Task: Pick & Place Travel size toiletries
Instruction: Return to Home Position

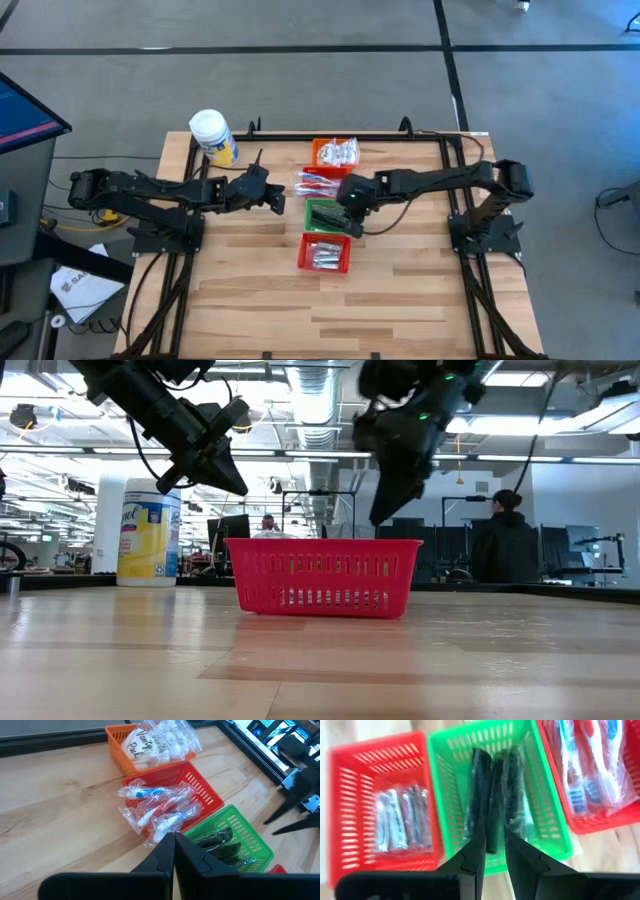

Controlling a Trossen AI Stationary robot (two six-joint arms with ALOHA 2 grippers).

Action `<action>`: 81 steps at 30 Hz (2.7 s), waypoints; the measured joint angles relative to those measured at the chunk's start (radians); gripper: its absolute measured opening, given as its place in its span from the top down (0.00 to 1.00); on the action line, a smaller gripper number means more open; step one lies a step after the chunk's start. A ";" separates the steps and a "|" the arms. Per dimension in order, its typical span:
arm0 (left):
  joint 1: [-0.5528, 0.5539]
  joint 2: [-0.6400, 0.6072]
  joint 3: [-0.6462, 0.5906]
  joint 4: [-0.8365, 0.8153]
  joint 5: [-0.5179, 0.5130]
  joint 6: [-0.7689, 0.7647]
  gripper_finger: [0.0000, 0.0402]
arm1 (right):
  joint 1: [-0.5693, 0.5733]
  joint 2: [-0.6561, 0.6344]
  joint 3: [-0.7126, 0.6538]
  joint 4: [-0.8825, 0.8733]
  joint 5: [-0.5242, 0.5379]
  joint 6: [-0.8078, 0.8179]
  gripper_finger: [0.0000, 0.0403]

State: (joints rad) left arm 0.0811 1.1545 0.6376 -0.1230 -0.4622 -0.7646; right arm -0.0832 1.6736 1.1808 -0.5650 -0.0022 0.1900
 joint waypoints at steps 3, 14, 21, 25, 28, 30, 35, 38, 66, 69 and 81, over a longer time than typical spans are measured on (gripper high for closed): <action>0.003 0.000 0.000 0.004 0.000 0.009 1.00 | 0.010 -0.084 -0.091 0.095 0.000 0.026 0.83; 0.028 0.000 0.000 0.021 0.005 0.027 1.00 | 0.010 -0.409 -0.438 0.314 0.007 0.166 0.83; 0.062 0.000 0.000 0.029 0.024 0.028 1.00 | 0.017 -0.602 -0.588 0.353 0.008 0.220 0.83; 0.082 0.000 0.000 0.034 0.063 0.034 1.00 | 0.017 -0.709 -0.668 0.388 0.025 0.262 0.83; 0.091 0.000 0.000 0.035 0.075 0.035 1.00 | 0.017 -0.789 -0.723 0.399 0.060 0.296 0.83; 0.092 0.000 0.000 0.035 0.076 0.035 1.00 | 0.017 -0.837 -0.752 0.397 0.076 0.306 0.83; 0.091 0.000 0.000 0.036 0.076 0.035 1.00 | 0.017 -0.966 -0.815 0.398 0.082 0.327 0.83; 0.091 0.000 0.000 0.036 0.076 0.035 1.00 | 0.017 -1.029 -0.845 0.401 0.082 0.335 0.83; 0.096 0.000 0.000 0.035 0.076 0.040 1.00 | 0.017 -1.656 -1.057 0.134 0.060 0.462 0.83; 0.108 0.000 0.000 0.035 0.078 0.100 1.00 | 0.017 -1.656 -1.057 0.133 0.058 0.459 0.83; 0.162 -0.231 0.000 0.098 0.156 0.344 1.00 | 0.018 -1.654 -1.057 0.131 0.048 0.368 0.83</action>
State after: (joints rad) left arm 0.2428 0.9236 0.6376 -0.0249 -0.3063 -0.4207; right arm -0.0650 0.0196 0.1238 -0.4339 0.0456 0.5580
